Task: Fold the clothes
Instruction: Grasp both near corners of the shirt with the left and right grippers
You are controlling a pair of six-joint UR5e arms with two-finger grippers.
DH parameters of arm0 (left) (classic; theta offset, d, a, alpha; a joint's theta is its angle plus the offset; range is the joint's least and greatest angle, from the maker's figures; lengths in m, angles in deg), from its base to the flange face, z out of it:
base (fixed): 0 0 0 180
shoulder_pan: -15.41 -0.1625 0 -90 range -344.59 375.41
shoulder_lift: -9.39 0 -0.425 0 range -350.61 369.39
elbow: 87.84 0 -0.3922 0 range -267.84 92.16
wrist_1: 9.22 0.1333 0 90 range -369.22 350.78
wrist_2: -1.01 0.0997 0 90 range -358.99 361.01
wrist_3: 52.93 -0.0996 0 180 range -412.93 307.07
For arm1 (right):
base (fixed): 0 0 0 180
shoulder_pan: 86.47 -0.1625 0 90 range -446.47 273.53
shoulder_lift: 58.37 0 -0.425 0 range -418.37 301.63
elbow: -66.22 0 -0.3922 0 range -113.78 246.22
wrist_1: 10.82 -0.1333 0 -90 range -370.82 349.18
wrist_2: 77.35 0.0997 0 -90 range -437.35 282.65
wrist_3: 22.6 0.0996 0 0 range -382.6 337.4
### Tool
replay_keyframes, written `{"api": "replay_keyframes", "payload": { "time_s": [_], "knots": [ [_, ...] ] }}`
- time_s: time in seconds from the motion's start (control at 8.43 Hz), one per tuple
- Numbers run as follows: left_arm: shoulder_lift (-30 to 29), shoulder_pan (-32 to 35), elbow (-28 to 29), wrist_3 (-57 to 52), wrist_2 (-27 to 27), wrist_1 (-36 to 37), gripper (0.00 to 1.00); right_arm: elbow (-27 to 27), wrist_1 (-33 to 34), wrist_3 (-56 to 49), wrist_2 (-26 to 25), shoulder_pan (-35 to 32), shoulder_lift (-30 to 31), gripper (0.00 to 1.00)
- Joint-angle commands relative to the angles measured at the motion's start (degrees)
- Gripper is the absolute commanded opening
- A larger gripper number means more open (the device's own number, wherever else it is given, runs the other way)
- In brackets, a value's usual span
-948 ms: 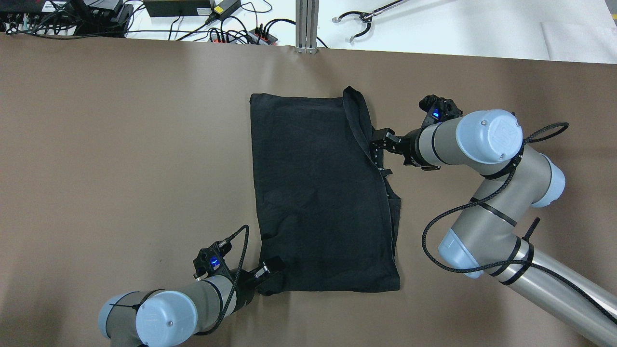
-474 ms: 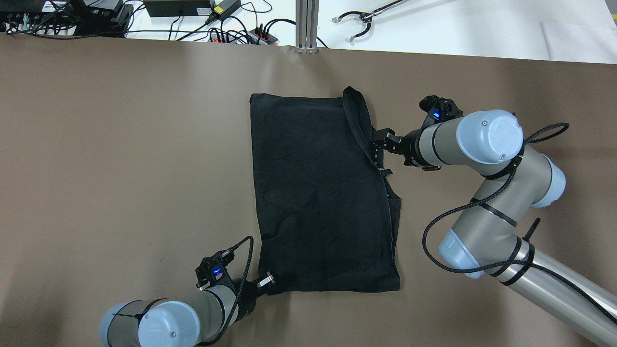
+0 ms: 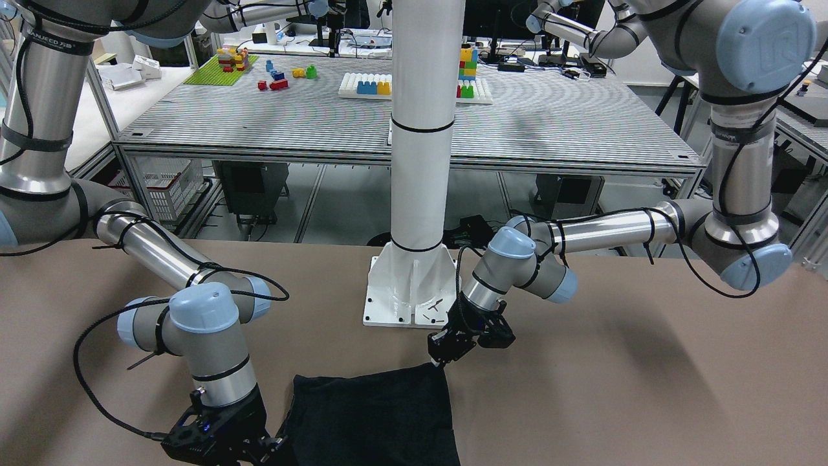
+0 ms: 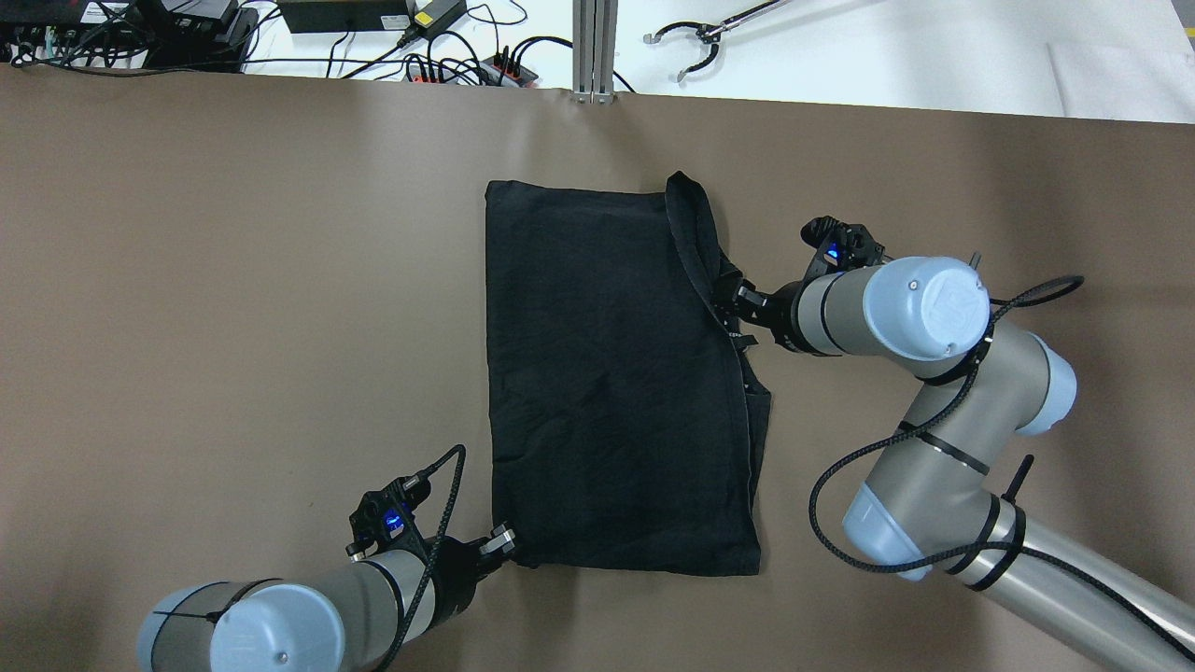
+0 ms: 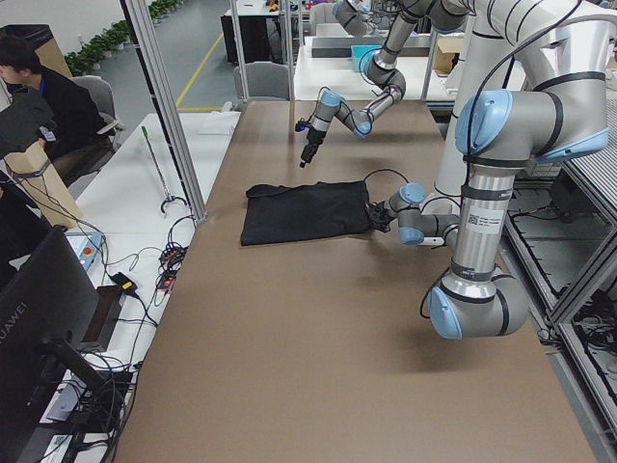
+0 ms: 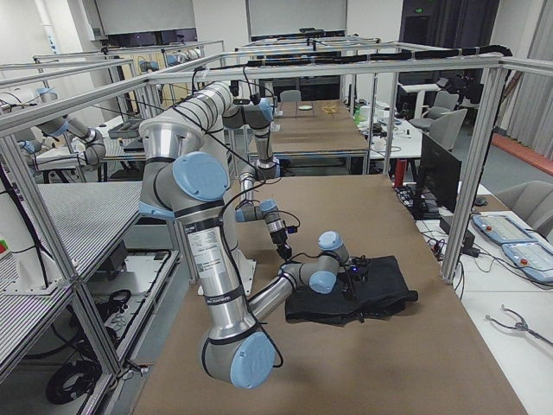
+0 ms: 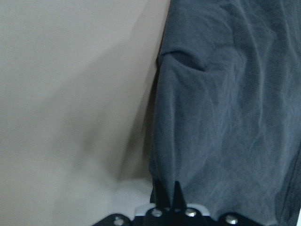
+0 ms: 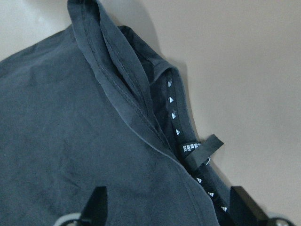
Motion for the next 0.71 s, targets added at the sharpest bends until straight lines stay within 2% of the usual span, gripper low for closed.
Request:
{"api": "replay_keyframes", "payload": {
  "time_s": [0.0,0.24,0.36,0.59],
  "knots": [
    [3.4,-1.2,-6.0,-0.1,0.1,4.1,0.00,-2.0,0.0,4.0,-10.5,10.3,3.9,0.92],
    [3.5,-2.2,-5.8,-0.1,0.4,4.2,0.00,-8.2,0.0,9.5,-15.0,16.8,11.3,0.91],
    [3.5,-2.4,-5.6,-0.1,0.7,4.2,0.00,-8.9,0.0,11.7,-16.5,18.7,12.8,0.91],
    [3.5,-2.5,-5.4,-0.4,0.7,4.2,0.00,-8.6,0.0,18.7,-20.3,22.7,12.1,0.88]
  ]
}}
